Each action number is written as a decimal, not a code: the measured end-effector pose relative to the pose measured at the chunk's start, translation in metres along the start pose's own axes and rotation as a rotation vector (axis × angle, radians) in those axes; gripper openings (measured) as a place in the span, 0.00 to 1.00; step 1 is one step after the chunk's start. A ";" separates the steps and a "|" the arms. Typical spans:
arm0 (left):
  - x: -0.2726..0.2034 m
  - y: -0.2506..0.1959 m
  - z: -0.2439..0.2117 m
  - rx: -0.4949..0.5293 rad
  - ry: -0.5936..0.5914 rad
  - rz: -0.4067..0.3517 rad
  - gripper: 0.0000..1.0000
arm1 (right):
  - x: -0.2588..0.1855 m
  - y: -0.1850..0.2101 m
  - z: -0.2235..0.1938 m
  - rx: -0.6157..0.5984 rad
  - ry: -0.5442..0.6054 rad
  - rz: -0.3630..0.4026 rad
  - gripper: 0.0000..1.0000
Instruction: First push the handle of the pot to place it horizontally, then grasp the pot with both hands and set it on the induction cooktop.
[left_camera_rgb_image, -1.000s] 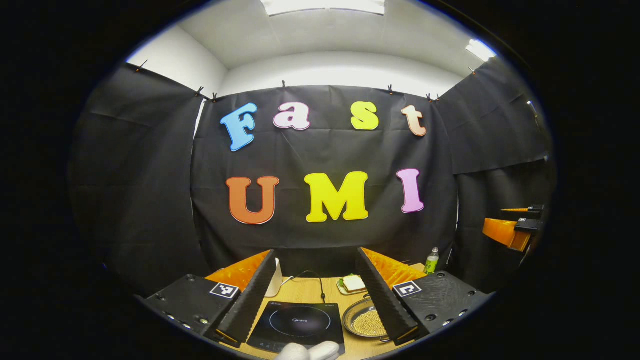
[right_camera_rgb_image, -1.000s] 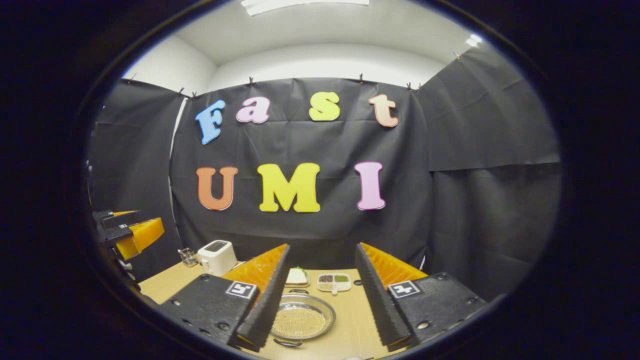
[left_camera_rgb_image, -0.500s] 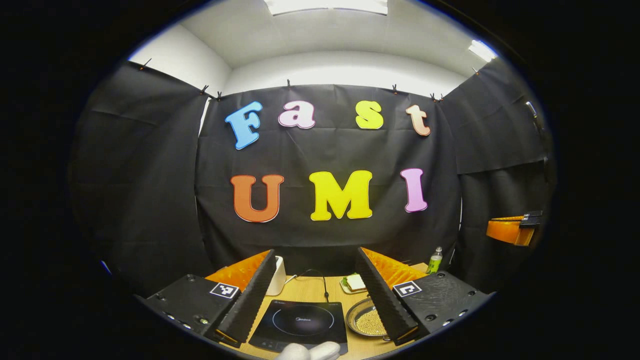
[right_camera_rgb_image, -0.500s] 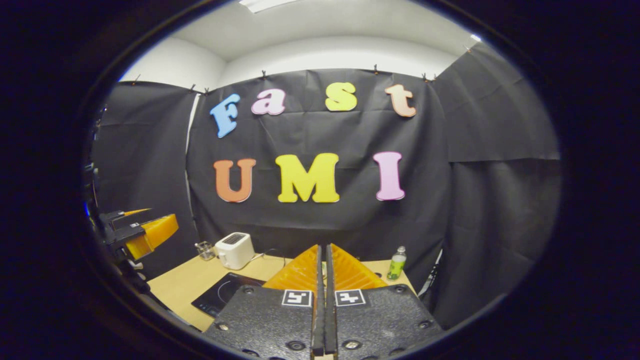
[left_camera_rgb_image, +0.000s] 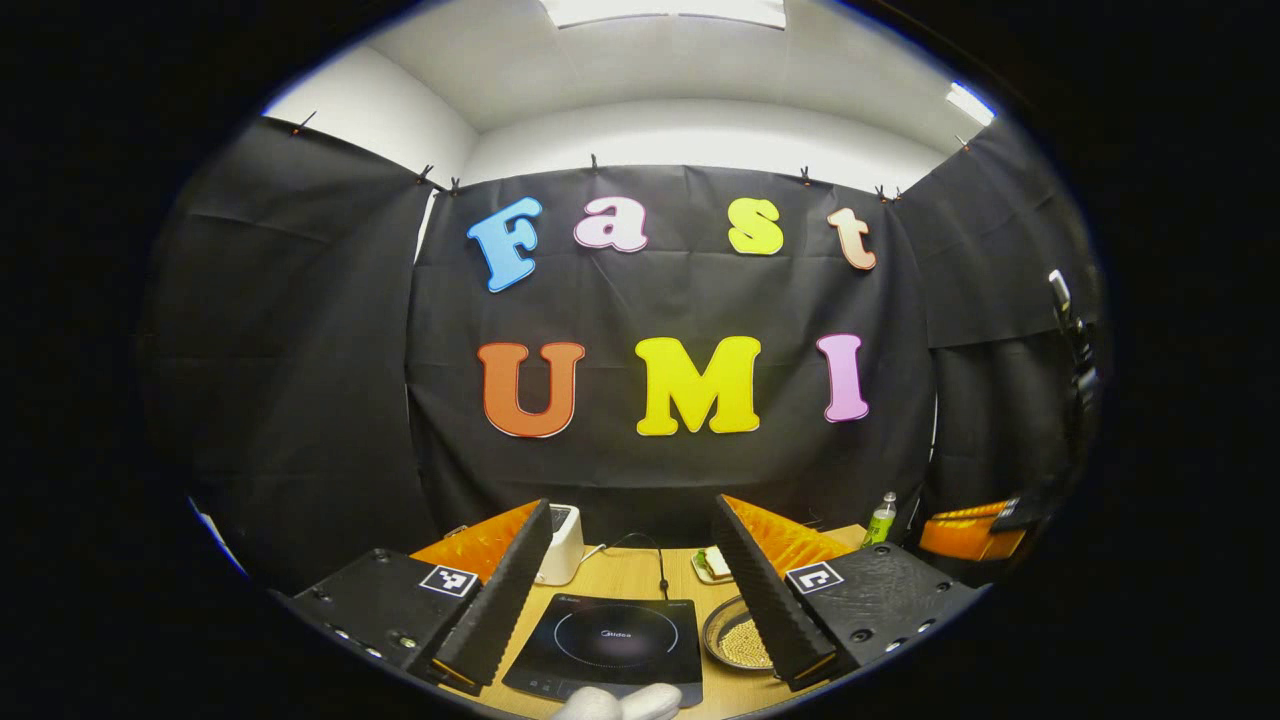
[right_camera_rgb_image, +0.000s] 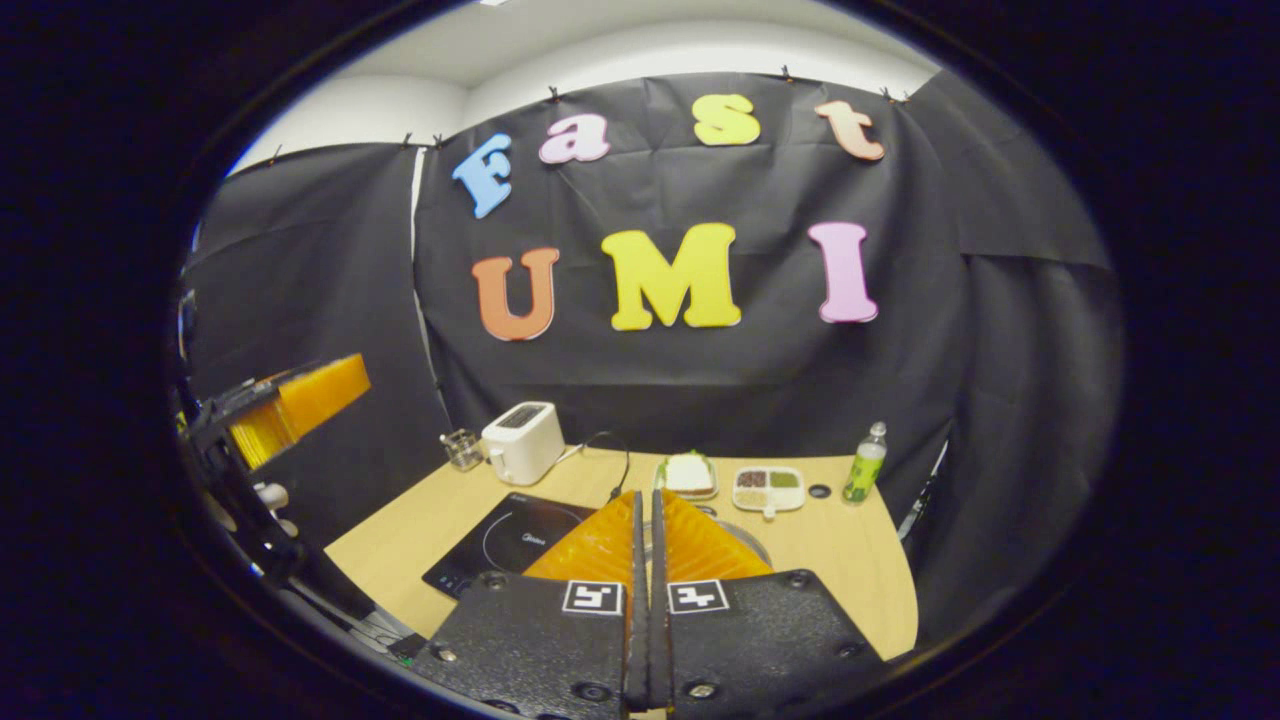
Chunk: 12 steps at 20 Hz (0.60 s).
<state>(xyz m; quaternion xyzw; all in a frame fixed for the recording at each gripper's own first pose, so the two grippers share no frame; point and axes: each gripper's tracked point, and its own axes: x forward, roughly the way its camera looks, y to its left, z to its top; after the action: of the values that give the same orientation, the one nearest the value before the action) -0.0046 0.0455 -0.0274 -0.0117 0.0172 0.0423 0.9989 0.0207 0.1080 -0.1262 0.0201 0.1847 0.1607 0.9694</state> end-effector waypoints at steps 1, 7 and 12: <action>0.001 0.001 -0.002 0.000 0.003 0.003 0.96 | 0.008 0.005 -0.015 0.000 0.030 0.012 0.04; -0.001 0.012 -0.008 0.007 0.008 0.028 0.96 | 0.044 0.026 -0.107 -0.023 0.221 0.054 0.04; -0.004 0.021 -0.023 0.003 0.026 0.058 0.96 | 0.064 0.029 -0.182 -0.020 0.367 0.059 0.04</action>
<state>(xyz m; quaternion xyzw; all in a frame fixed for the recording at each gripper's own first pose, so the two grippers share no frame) -0.0109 0.0657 -0.0503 -0.0103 0.0305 0.0713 0.9969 0.0018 0.1526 -0.3149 -0.0135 0.3564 0.1919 0.9143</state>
